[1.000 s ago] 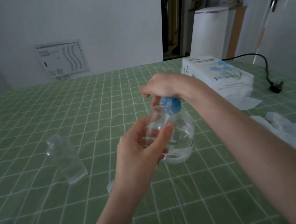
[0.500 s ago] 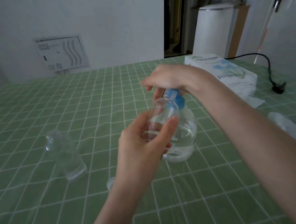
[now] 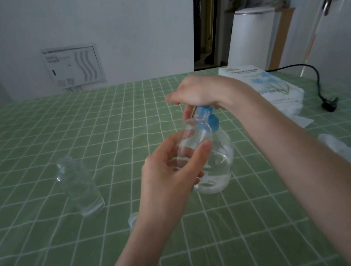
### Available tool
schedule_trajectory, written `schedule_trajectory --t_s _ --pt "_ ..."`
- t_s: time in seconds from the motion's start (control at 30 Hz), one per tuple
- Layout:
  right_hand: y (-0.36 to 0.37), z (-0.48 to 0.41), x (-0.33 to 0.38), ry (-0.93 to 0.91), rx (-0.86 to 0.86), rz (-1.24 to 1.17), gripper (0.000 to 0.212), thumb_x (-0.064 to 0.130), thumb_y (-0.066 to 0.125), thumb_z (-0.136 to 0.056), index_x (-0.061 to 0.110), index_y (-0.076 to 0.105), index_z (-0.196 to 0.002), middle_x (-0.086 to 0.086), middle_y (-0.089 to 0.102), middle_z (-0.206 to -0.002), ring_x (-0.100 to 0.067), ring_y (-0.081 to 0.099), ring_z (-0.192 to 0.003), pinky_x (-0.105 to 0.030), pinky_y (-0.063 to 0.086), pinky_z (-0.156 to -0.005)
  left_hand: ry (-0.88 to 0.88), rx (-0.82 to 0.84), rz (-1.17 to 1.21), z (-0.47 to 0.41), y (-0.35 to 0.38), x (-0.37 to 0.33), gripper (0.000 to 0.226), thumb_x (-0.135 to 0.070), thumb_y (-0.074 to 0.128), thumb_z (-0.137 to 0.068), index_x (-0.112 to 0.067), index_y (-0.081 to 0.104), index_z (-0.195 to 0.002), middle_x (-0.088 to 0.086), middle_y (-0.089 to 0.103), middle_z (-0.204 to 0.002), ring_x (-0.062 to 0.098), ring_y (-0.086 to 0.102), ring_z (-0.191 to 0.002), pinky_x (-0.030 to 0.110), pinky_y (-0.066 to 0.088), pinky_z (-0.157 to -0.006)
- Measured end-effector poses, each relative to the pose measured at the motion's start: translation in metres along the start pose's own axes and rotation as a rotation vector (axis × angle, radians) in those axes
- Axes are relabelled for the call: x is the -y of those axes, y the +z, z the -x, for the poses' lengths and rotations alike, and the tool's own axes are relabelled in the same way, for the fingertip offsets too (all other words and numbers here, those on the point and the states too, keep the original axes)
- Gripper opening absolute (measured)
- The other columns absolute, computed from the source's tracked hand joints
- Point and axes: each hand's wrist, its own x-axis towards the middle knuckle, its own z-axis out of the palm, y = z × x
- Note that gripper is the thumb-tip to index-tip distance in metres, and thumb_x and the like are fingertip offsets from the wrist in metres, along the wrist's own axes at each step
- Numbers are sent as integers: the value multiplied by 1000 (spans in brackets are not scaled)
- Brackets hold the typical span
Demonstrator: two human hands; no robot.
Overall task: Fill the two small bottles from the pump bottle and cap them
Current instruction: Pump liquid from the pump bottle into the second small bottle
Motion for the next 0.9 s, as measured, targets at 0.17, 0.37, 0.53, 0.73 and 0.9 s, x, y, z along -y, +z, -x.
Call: schedule_trajectory --t_s 0.17,0.37,0.53,0.73,0.9 --pt "1 -2 -1 17 3 -49 48 45 46 -95 10 57 -127 -10 65 -119 -26 61 -102 -33 41 -76 -1 2 17 1 1 -1 23 -45 66 -64 -37 66 -85 -5 70 -68 9 64 -53 17 50 -50" --pt "9 -5 -8 30 23 -35 49 43 44 -96 10 55 -131 -13 58 -133 -29 53 -121 -35 34 -85 -16 -1 0 -1 -1 3 34 -44 66 -64 -26 68 -93 -6 66 -61 11 64 -54 18 49 -51" --pt "12 -4 -8 30 5 -35 51 43 44 -96 10 54 -134 -12 58 -133 -28 52 -122 -35 33 -85 -28 -3 -6 0 -1 5 34 -45 66 -63 -28 68 -93 -6 66 -62 9 63 -53 18 48 -48" --pt "2 -3 -3 22 -5 -23 53 43 45 -96 8 50 -136 -12 63 -124 -27 57 -108 -33 34 -78 -4 7 13 -2 0 0 29 -43 66 -65 -32 67 -92 -5 66 -63 9 63 -53 16 48 -50" --pt "3 -4 -3 34 -8 -40 53 45 44 -96 10 51 -136 -11 59 -132 -28 54 -116 -33 33 -79 0 4 25 -2 0 -1 27 -44 67 -64 -36 66 -90 -3 69 -68 10 63 -53 18 51 -52"
